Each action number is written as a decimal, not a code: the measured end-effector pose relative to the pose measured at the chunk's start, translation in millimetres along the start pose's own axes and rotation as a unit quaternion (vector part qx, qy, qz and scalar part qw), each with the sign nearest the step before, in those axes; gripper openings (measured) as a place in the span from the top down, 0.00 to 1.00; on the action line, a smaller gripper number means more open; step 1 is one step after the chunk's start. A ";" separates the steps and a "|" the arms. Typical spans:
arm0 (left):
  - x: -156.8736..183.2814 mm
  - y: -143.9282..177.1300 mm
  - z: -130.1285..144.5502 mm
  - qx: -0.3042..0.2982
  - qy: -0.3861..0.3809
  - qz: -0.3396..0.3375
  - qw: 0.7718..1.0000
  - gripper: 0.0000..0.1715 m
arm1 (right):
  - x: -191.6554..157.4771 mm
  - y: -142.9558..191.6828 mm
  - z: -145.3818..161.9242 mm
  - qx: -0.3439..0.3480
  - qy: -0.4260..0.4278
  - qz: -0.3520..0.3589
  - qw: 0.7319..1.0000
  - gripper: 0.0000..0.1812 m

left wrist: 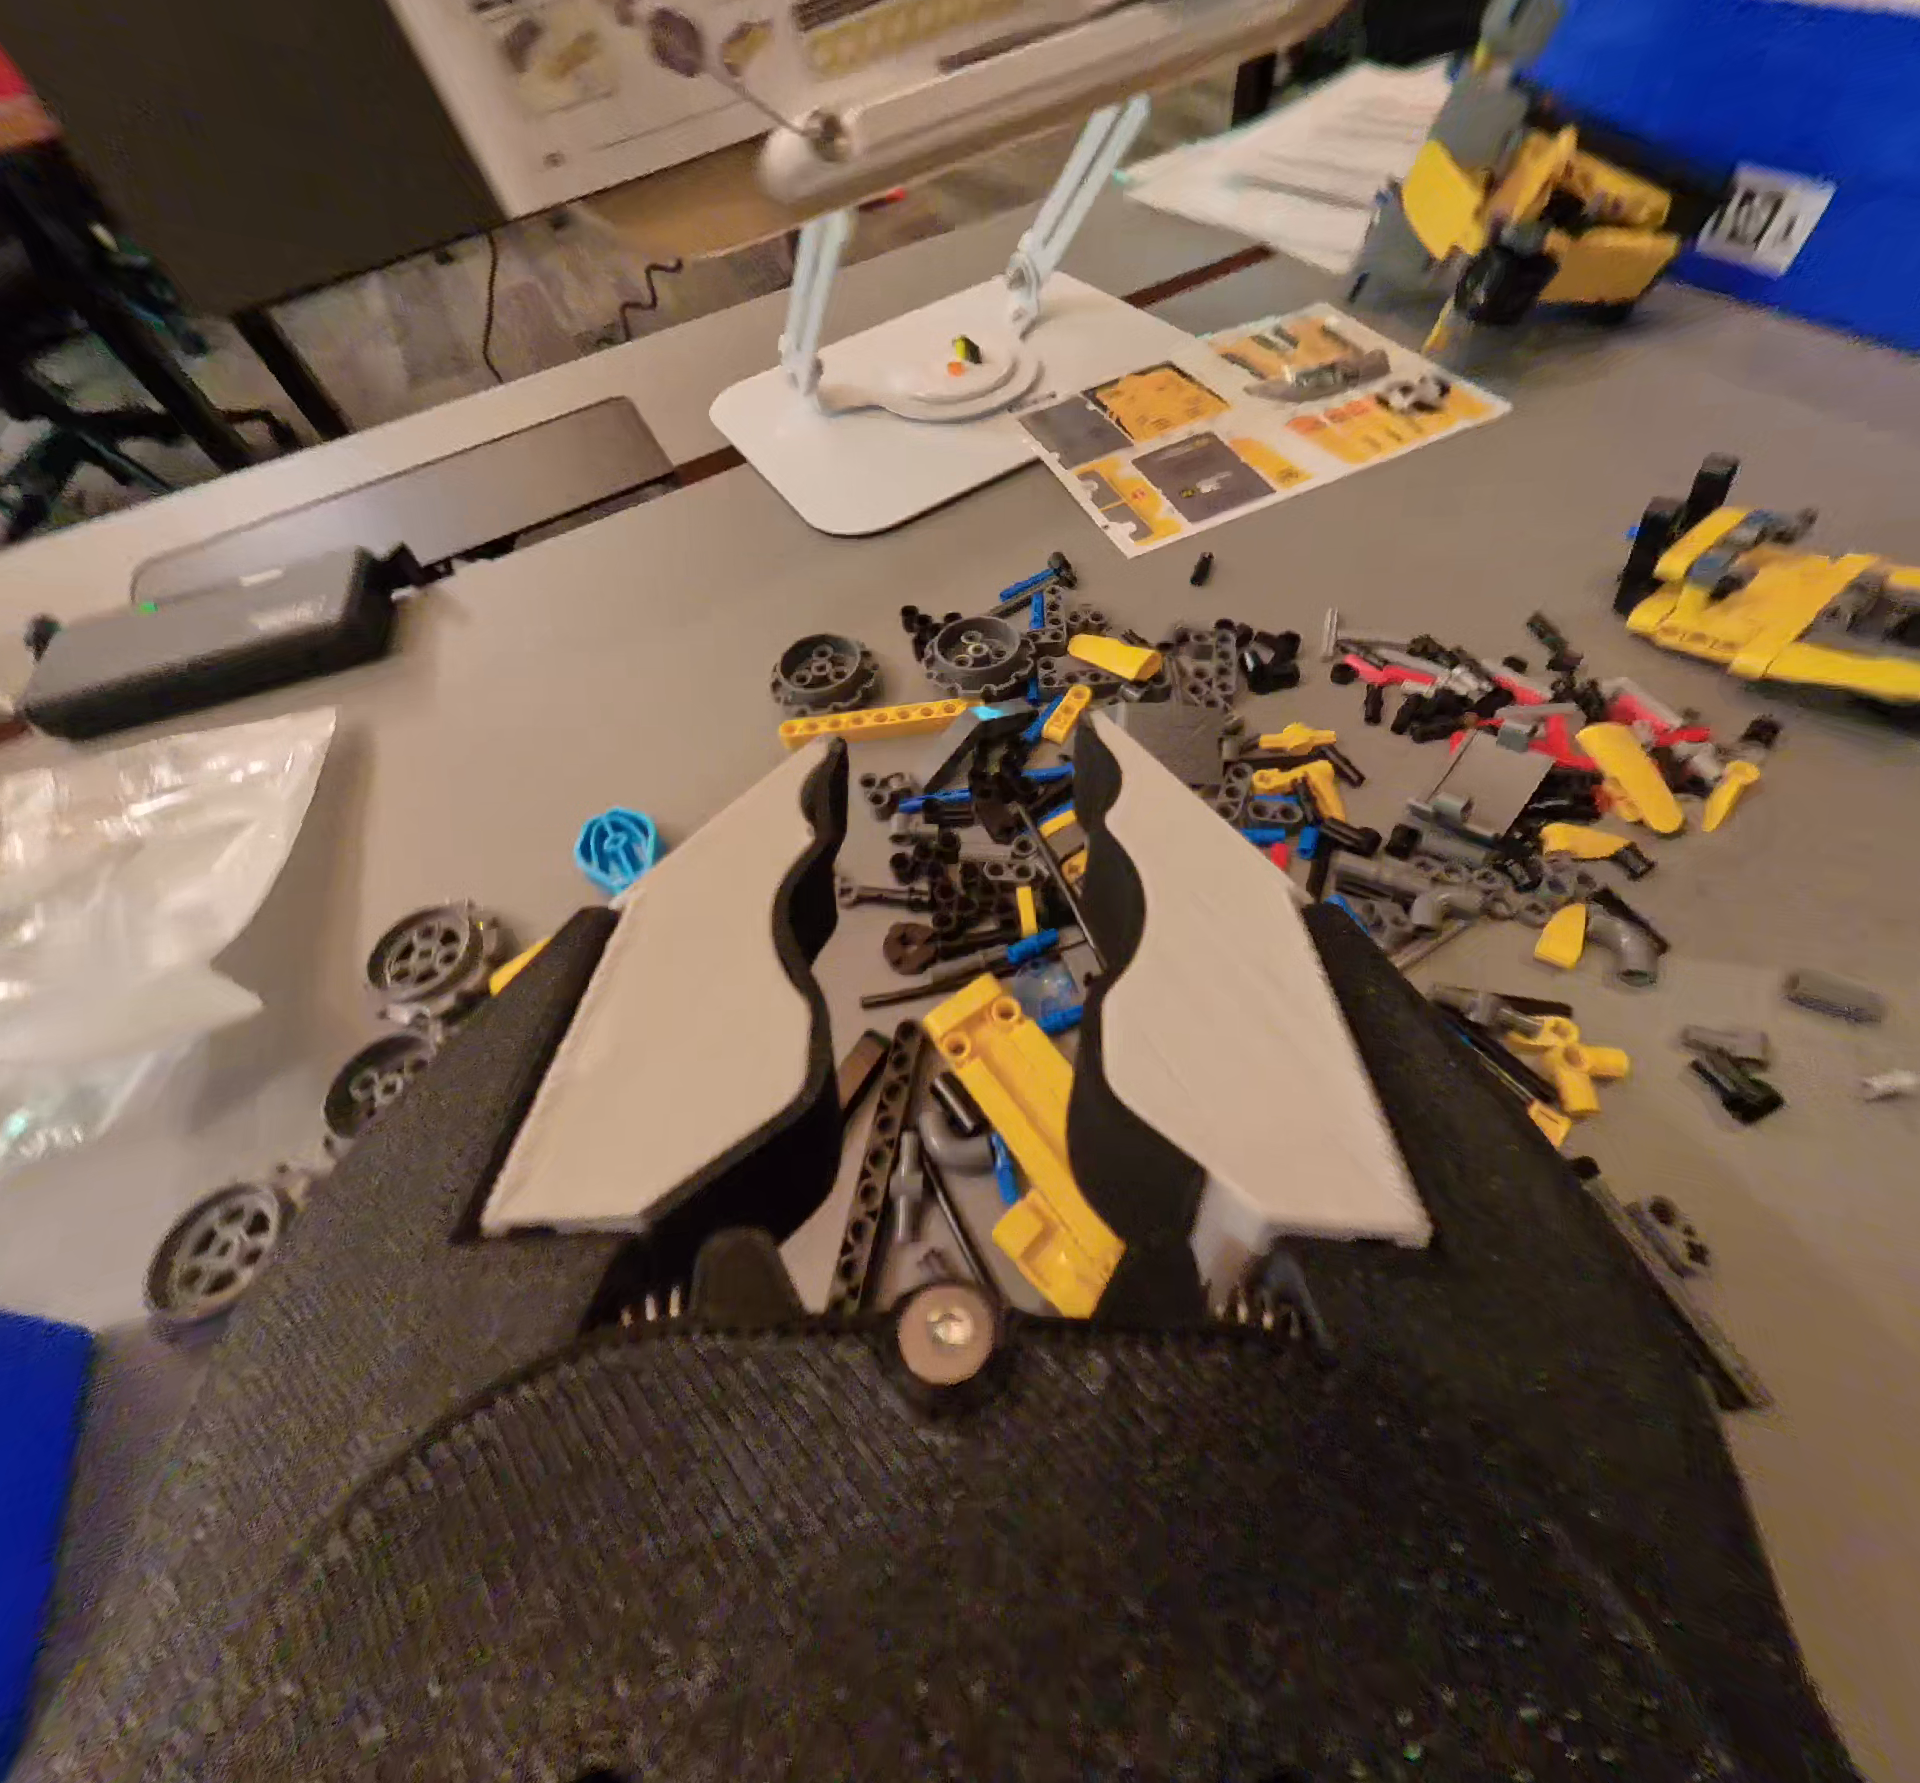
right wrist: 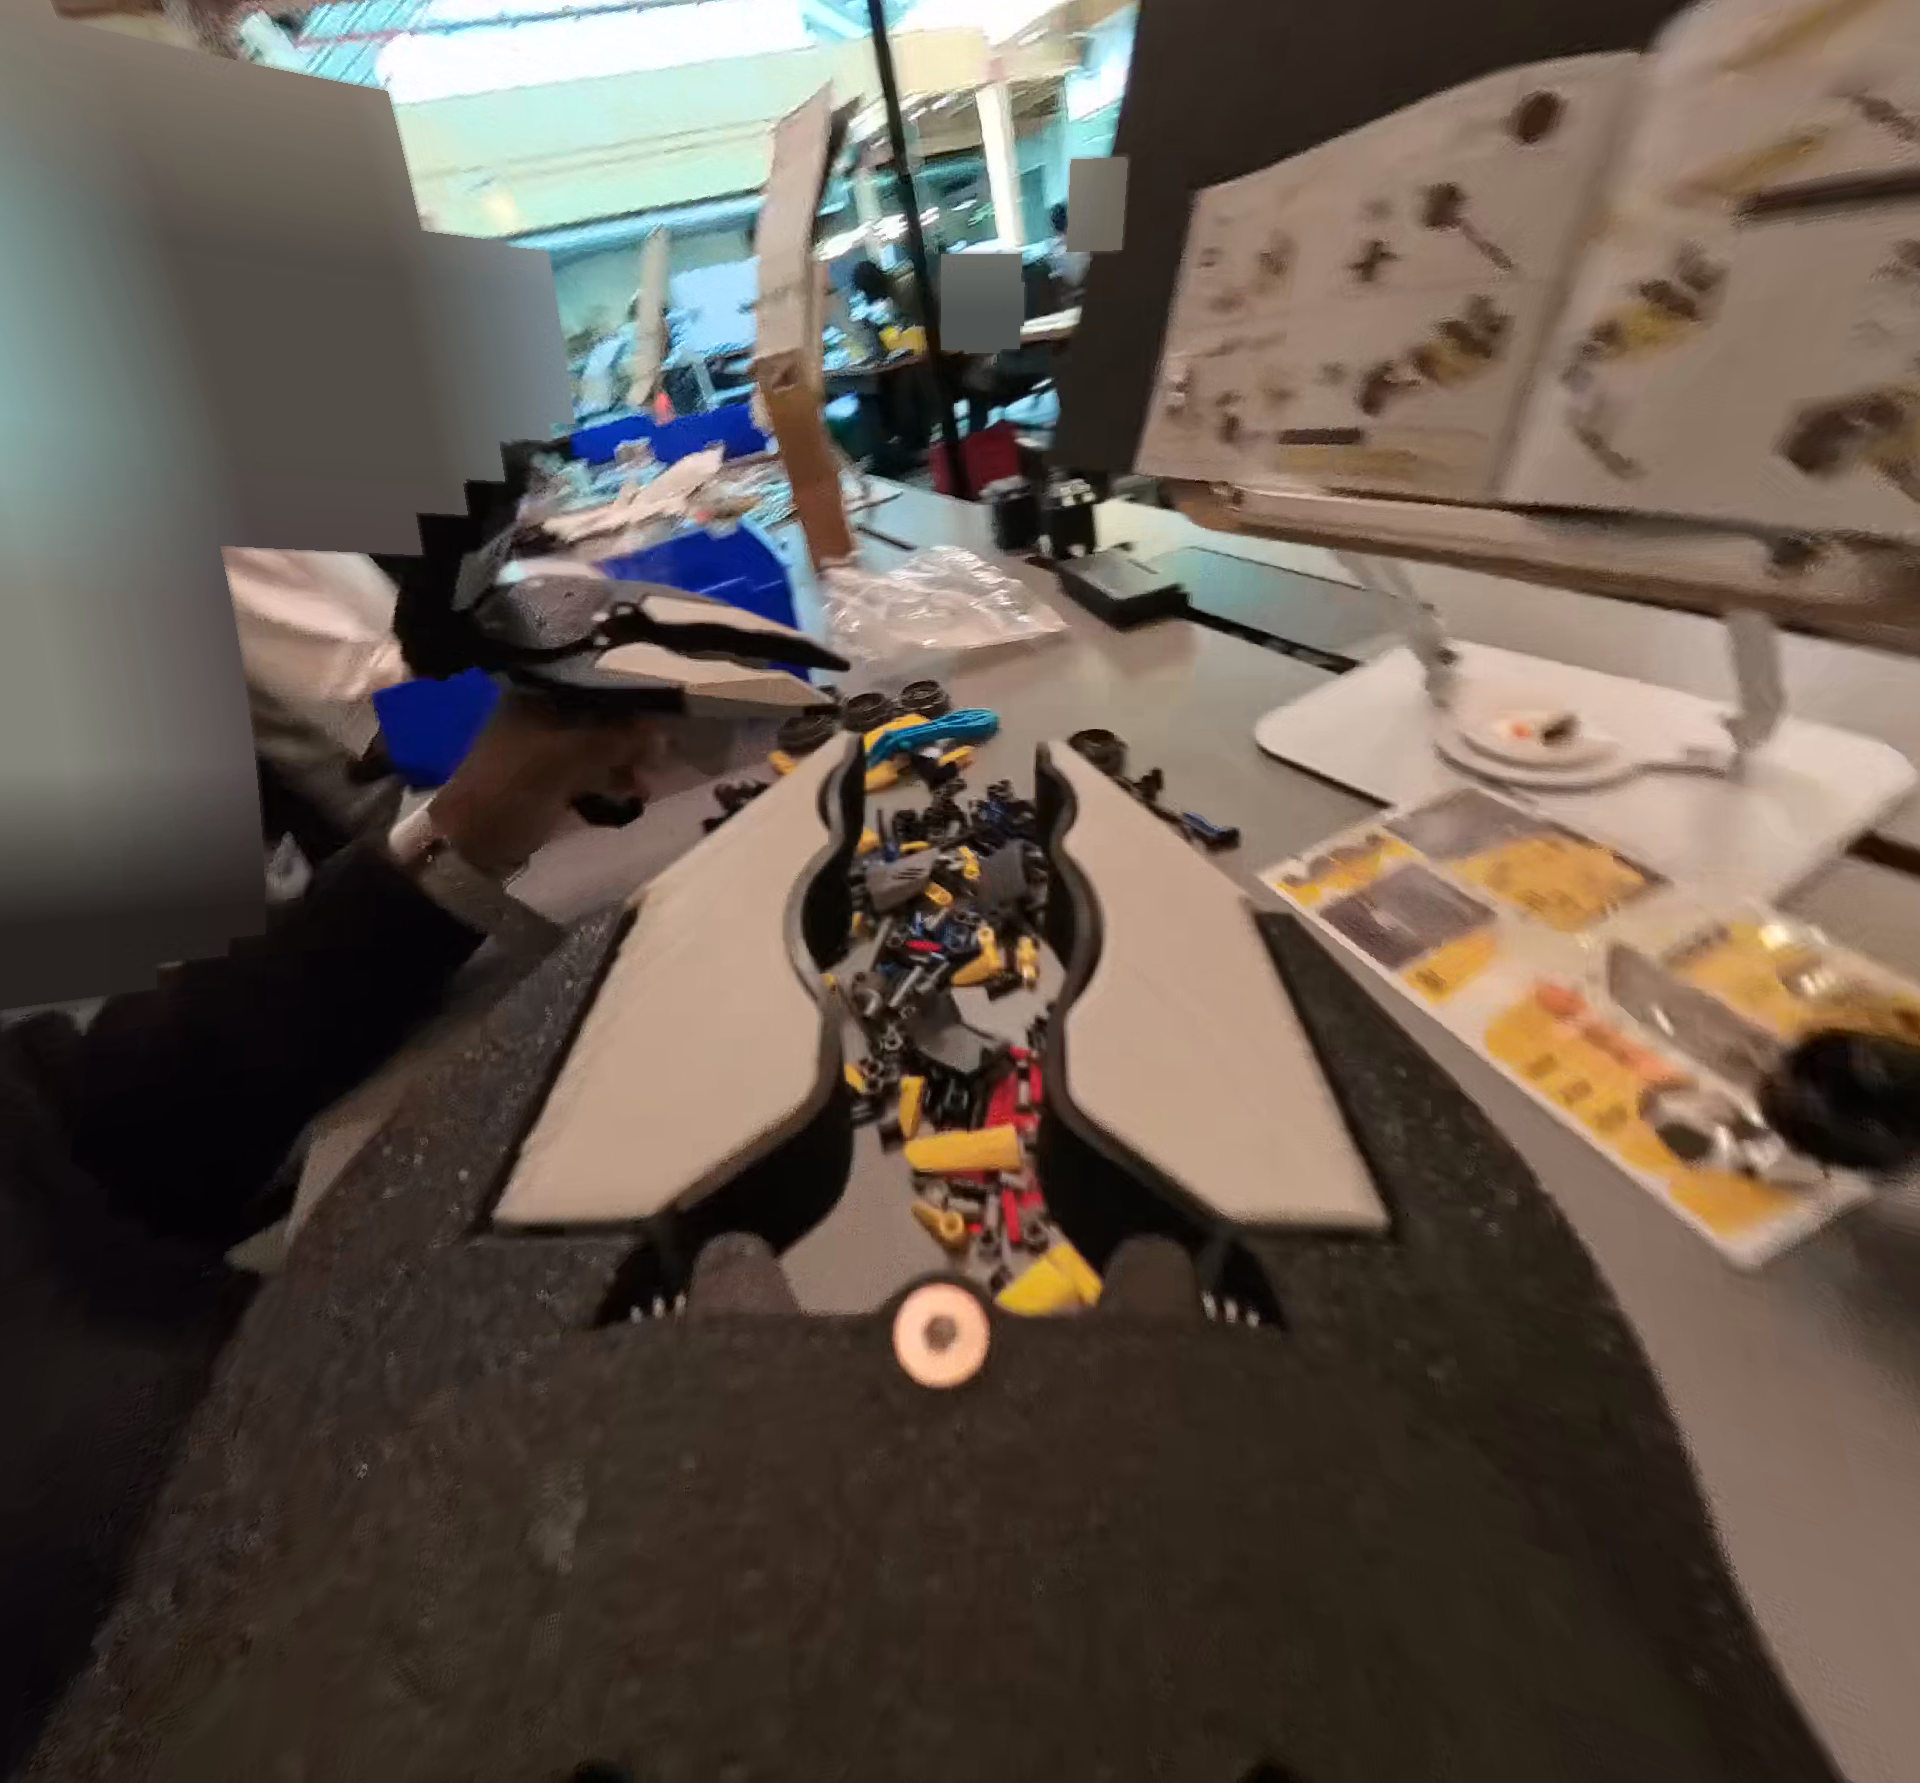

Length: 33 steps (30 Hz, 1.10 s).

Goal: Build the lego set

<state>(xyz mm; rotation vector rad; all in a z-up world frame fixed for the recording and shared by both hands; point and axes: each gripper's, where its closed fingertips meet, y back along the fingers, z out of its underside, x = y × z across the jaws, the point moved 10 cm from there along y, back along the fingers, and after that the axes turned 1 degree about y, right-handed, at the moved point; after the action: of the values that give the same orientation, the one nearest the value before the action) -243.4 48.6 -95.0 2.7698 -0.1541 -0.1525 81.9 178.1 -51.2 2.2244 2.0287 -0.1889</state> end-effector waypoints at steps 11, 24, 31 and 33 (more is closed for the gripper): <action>-14.6 14.4 29.4 -0.012 0.070 0.077 0.994 0.93 | 13.5 -5.3 24.0 -0.046 0.008 0.009 0.999 0.81; 9.1 0.8 30.4 -0.048 0.037 0.135 0.989 0.98 | 27.4 35.2 21.4 -0.032 0.054 0.108 0.992 0.80; 54.0 -27.0 23.1 -0.110 0.024 0.207 0.972 0.86 | 29.6 41.3 21.7 -0.026 0.051 0.120 0.991 0.79; 65.8 -37.7 23.9 -0.151 -0.014 0.197 0.969 0.85 | 30.1 41.6 22.1 -0.025 0.046 0.117 0.992 0.79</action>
<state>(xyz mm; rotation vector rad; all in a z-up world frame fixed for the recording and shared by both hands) -178.1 67.0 -136.5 2.3787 -0.6282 -0.1001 125.9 199.9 -77.9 2.4549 1.7721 -0.0132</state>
